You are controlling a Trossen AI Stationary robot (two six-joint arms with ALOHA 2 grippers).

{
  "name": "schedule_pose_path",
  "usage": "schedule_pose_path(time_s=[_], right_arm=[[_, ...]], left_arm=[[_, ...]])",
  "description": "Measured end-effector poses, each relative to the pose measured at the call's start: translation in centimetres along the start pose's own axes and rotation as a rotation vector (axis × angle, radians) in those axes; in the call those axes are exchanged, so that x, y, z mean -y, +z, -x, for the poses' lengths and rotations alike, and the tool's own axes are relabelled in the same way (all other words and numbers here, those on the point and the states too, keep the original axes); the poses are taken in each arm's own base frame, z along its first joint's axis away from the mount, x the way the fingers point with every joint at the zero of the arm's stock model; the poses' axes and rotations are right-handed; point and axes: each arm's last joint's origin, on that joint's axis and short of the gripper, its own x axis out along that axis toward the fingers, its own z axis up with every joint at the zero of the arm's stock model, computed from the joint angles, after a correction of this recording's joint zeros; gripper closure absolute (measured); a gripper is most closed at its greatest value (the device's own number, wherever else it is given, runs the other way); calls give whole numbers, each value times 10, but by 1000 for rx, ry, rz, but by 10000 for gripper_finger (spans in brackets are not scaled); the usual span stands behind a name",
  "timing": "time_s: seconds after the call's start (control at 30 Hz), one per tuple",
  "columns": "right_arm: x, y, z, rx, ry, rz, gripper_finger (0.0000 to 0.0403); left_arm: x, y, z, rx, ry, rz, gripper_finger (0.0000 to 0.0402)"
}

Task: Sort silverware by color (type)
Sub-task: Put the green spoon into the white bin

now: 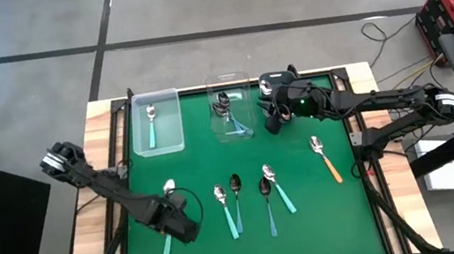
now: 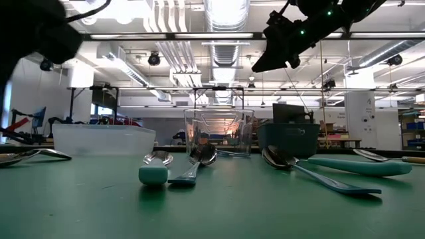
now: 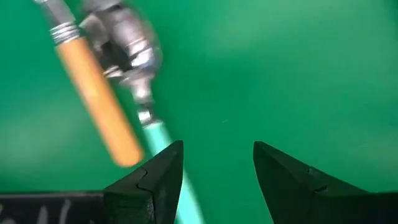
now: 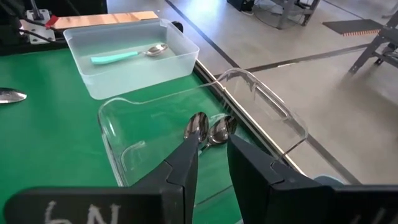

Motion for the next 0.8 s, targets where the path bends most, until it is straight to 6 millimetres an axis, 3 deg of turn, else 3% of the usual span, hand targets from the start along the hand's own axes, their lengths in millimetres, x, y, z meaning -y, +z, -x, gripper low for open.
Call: schedule_pose_path(time_s=[0.17, 0.8], right_arm=[[0, 0, 0, 0, 0, -10, 331], [-4, -7, -8, -40, 10, -16, 332]], left_arm=[[-12, -12, -8, -6, 125, 57, 224], [-5, -14, -34, 5, 170, 38, 224]])
